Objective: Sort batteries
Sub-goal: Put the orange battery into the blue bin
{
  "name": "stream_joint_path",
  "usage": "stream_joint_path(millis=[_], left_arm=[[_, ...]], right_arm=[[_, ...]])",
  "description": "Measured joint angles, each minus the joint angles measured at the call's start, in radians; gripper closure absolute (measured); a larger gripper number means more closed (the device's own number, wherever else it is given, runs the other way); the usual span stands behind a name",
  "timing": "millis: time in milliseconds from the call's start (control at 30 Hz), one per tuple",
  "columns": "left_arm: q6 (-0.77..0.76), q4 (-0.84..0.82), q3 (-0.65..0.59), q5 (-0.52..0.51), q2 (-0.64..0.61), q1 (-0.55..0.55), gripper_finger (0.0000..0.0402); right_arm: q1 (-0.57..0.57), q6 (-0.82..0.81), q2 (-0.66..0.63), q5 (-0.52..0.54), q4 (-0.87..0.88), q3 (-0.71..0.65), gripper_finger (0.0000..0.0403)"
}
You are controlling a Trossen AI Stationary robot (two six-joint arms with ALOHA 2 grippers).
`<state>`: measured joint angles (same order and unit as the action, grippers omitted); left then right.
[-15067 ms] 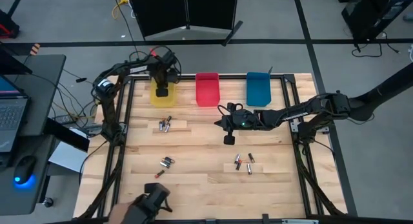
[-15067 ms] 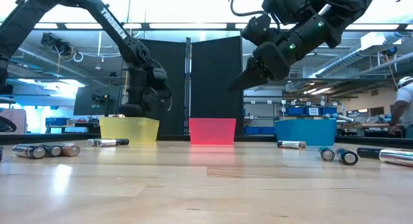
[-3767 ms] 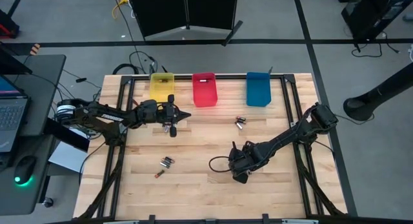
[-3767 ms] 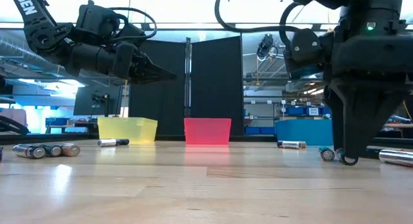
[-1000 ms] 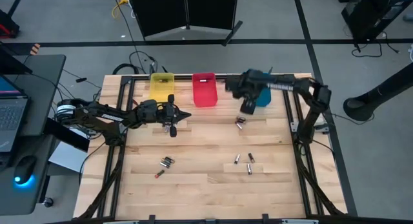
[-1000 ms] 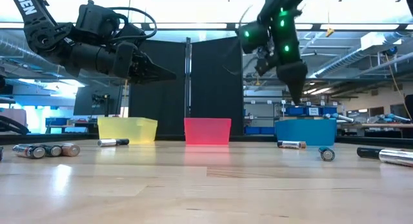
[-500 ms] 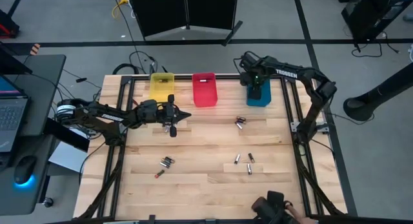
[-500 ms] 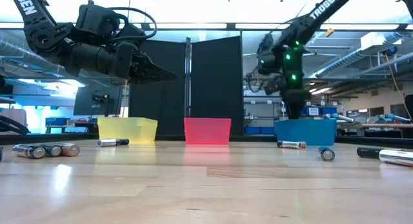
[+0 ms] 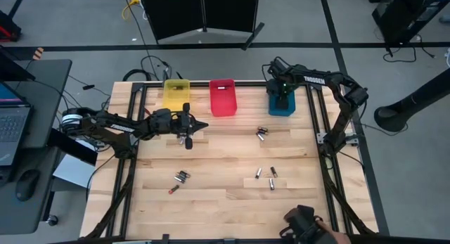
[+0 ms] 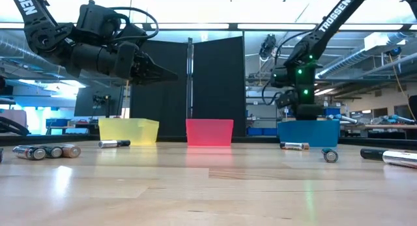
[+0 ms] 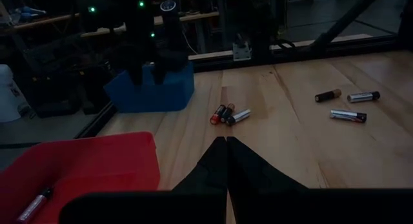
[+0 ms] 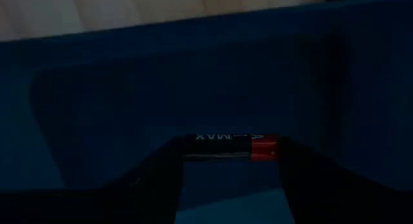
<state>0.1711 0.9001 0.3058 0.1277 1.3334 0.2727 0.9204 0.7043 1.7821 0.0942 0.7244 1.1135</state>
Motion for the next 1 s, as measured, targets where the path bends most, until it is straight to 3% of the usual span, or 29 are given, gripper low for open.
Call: stream_joint_path(millis=[367, 600, 1000], left_arm=[[-0.015, -0.001, 0.000, -0.003, 0.000, 0.000, 0.0396], [-0.021, -0.002, 0.000, -0.003, 0.000, 0.000, 0.0396], [-0.023, -0.003, 0.000, -0.003, 0.000, 0.000, 0.0396]], right_arm=[[0.020, 0.005, 0.000, -0.047, -0.028, -0.005, 0.0175], [0.021, -0.023, 0.000, -0.046, -0.023, -0.005, 0.0149], [0.019, -0.074, 0.000, 0.010, -0.023, -0.005, 0.0125]])
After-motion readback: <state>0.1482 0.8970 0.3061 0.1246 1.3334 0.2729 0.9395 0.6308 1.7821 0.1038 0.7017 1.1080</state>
